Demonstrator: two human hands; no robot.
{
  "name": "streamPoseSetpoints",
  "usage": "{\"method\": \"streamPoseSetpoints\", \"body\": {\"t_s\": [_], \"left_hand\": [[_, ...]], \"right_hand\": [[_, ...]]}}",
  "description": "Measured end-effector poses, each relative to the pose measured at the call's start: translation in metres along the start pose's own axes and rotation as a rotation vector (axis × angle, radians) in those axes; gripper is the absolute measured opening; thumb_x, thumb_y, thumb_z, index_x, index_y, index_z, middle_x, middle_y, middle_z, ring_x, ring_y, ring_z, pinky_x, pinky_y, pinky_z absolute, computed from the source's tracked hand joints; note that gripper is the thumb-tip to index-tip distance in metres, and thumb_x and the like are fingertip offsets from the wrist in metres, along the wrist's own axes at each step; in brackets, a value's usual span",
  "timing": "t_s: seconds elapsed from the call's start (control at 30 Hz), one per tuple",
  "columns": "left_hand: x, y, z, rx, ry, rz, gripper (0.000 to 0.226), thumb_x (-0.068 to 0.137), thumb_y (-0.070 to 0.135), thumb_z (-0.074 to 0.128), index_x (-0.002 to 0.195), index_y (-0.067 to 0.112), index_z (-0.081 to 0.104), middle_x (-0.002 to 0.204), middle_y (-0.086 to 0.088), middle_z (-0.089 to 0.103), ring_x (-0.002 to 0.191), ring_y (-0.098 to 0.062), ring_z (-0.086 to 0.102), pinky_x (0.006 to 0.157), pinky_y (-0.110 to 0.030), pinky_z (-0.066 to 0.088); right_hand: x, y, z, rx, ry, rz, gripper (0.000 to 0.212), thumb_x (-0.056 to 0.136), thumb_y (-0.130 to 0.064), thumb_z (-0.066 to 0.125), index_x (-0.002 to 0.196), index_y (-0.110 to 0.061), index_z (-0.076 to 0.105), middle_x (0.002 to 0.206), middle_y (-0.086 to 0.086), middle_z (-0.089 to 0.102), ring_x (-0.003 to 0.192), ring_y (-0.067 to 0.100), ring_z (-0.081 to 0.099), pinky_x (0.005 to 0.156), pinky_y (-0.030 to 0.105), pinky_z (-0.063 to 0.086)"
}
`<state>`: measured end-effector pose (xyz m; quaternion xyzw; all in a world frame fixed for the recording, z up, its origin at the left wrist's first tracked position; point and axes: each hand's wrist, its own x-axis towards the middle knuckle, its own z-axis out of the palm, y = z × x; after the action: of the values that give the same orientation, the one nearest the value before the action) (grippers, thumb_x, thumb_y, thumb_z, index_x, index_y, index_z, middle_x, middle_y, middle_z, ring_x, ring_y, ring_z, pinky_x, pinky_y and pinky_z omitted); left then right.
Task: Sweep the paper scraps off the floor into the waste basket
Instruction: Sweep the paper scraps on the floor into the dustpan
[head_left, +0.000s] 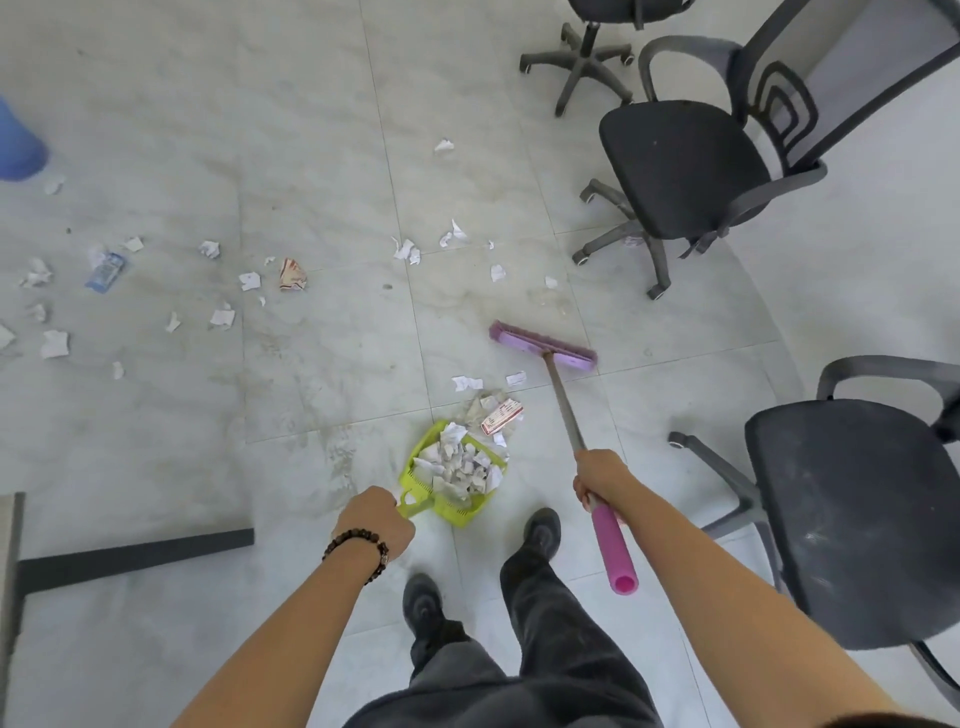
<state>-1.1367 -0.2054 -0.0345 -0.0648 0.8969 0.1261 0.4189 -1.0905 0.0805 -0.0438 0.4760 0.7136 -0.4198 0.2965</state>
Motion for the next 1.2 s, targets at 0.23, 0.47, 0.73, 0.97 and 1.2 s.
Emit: {"method": "streamPoseSetpoints", "body": {"t_s": [0.23, 0.47, 0.73, 0.97, 1.2], "left_hand": [[0.005, 0.000, 0.003, 0.051, -0.002, 0.005, 0.021, 0.075, 0.006, 0.054, 0.060, 0.015, 0.042, 0.057, 0.000, 0.045, 0.050, -0.014, 0.042, 0.044, -0.021, 0.030], [0.005, 0.008, -0.003, 0.041, -0.007, 0.025, 0.020, 0.076, 0.003, 0.052, 0.062, 0.011, 0.041, 0.060, -0.002, 0.044, 0.050, -0.016, 0.041, 0.044, -0.020, 0.031], [-0.008, -0.004, -0.005, 0.032, 0.002, 0.063, 0.028, 0.080, 0.005, 0.052, 0.059, 0.013, 0.035, 0.058, -0.001, 0.039, 0.050, -0.016, 0.038, 0.044, -0.021, 0.027], [-0.017, -0.029, -0.003, -0.003, -0.025, 0.036, 0.024, 0.079, 0.003, 0.050, 0.060, 0.012, 0.037, 0.056, -0.002, 0.040, 0.050, -0.018, 0.039, 0.045, -0.020, 0.027], [-0.026, -0.069, -0.005, -0.082, -0.024, -0.032, 0.028, 0.079, 0.002, 0.049, 0.058, 0.014, 0.035, 0.055, -0.001, 0.037, 0.048, -0.017, 0.035, 0.043, -0.020, 0.023]], "right_hand": [[-0.035, 0.028, 0.032, -0.394, -0.220, 0.066, 0.007, 0.089, -0.009, 0.064, 0.084, -0.003, 0.065, 0.072, 0.003, 0.056, 0.060, 0.015, 0.059, 0.057, 0.020, 0.051], [-0.075, 0.071, 0.039, -0.404, -0.407, 0.097, 0.025, 0.082, 0.015, 0.050, 0.081, -0.010, 0.050, 0.068, 0.007, 0.054, 0.052, 0.016, 0.053, 0.039, 0.017, 0.042], [-0.112, 0.064, 0.010, 0.360, -0.489, 0.455, 0.032, 0.099, -0.023, 0.041, 0.071, -0.007, 0.047, 0.048, 0.001, 0.039, 0.029, 0.008, 0.033, 0.033, 0.016, 0.033], [-0.120, 0.058, -0.023, 0.671, -0.517, 0.483, 0.023, 0.100, -0.035, 0.046, 0.083, -0.019, 0.047, 0.049, -0.008, 0.033, 0.029, 0.003, 0.033, 0.026, 0.013, 0.031], [-0.117, 0.027, 0.001, 0.555, -0.429, 0.431, 0.046, 0.101, -0.033, 0.040, 0.058, -0.015, 0.039, 0.040, -0.007, 0.032, 0.024, 0.004, 0.030, 0.026, 0.010, 0.026]]}}
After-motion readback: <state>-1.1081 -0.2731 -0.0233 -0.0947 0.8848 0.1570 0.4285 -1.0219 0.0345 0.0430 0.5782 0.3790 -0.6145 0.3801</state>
